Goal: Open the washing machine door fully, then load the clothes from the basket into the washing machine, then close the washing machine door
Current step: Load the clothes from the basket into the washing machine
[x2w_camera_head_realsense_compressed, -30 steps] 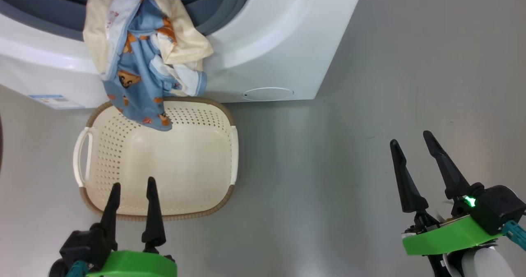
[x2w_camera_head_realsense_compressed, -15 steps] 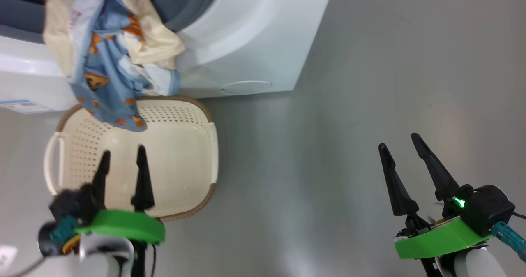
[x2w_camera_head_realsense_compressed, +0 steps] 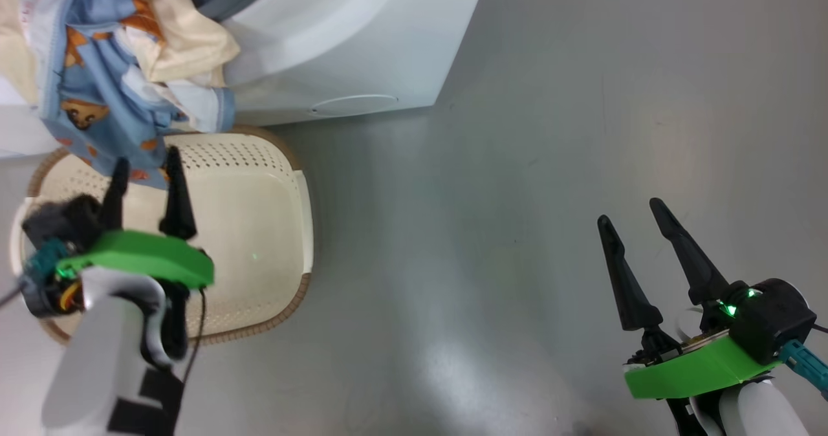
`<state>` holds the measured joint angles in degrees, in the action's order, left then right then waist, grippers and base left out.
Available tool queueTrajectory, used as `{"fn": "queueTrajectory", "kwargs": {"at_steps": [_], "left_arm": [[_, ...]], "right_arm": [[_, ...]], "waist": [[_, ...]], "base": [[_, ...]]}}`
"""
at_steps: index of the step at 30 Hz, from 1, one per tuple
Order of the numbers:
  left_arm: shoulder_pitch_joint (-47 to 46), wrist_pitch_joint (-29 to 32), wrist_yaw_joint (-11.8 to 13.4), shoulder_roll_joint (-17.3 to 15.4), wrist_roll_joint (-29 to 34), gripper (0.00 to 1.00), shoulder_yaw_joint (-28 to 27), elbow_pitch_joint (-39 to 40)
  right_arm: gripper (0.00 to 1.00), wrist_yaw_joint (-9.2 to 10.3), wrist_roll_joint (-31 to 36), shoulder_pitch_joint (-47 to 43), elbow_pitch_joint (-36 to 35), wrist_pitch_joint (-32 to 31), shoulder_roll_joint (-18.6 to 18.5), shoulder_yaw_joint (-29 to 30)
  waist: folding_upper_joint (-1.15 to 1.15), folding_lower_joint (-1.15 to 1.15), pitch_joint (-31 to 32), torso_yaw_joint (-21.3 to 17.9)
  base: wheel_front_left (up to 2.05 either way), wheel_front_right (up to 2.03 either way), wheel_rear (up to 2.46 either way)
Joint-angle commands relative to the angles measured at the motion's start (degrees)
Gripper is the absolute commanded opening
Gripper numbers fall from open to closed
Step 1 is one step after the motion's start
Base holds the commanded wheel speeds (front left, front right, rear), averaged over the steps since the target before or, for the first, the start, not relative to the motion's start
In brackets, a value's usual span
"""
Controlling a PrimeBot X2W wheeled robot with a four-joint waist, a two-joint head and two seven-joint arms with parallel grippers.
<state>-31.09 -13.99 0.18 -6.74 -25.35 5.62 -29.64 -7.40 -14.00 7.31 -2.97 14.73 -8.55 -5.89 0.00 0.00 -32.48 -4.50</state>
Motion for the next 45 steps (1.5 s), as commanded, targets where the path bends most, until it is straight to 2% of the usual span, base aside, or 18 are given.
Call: {"fn": "queueTrajectory", "kwargs": {"at_steps": [1, 5, 15, 22, 27, 37, 45], "left_arm": [[-1.9, -0.7, -0.9, -2.2, -0.4, 1.0, -2.3, -1.5], [-5.5, -1.0, -2.5, -2.9, 0.0, 1.0, -4.2, -6.7], [-10.0, -1.0, -6.9, -0.7, -0.2, 1.0, -7.8, -12.3], [-11.8, -1.0, -7.5, -0.6, 0.7, 1.0, -10.0, -14.3], [-14.5, -1.0, -7.6, 0.2, -1.5, 1.0, -8.0, -15.7], [-19.5, -1.0, -7.7, -2.5, -2.2, 1.0, -6.5, -15.2], [-23.8, -1.0, -7.7, -2.5, 0.3, 1.0, -8.4, -13.6]], "right_arm": [[1.0, -0.09, 0.5, -0.1, -1.6, 0.3, -0.7, -1.4], [1.0, -0.09, 0.6, -0.2, -1.6, 0.3, -1.3, -1.7], [1.0, -0.09, 0.2, -0.8, -2.2, 0.3, -2.0, -1.7], [1.0, -0.09, 0.1, -0.8, -2.6, 0.3, -2.6, -2.2], [1.0, -0.09, 0.1, -0.3, -3.0, 0.3, -2.8, -1.9], [1.0, -0.09, 0.2, 0.7, -3.7, 0.3, -2.7, -1.6], [1.0, -0.09, 0.0, 2.0, -4.0, 0.3, -2.6, -1.6]], "waist": [[0.0, 0.0, -0.6, -0.3], [0.0, 0.0, -1.1, -0.8], [0.0, 0.0, -2.4, -1.0], [0.0, 0.0, -3.7, -1.1], [0.0, 0.0, -5.7, -1.0], [0.0, 0.0, -9.8, -1.4], [0.0, 0.0, -12.5, -1.6]], "base": [[0.0, 0.0, 0.0], [0.0, 0.0, 0.0], [0.0, 0.0, 0.0], [0.0, 0.0, 0.0], [0.0, 0.0, 0.0], [0.0, 0.0, 0.0], [0.0, 0.0, 0.0]]}}
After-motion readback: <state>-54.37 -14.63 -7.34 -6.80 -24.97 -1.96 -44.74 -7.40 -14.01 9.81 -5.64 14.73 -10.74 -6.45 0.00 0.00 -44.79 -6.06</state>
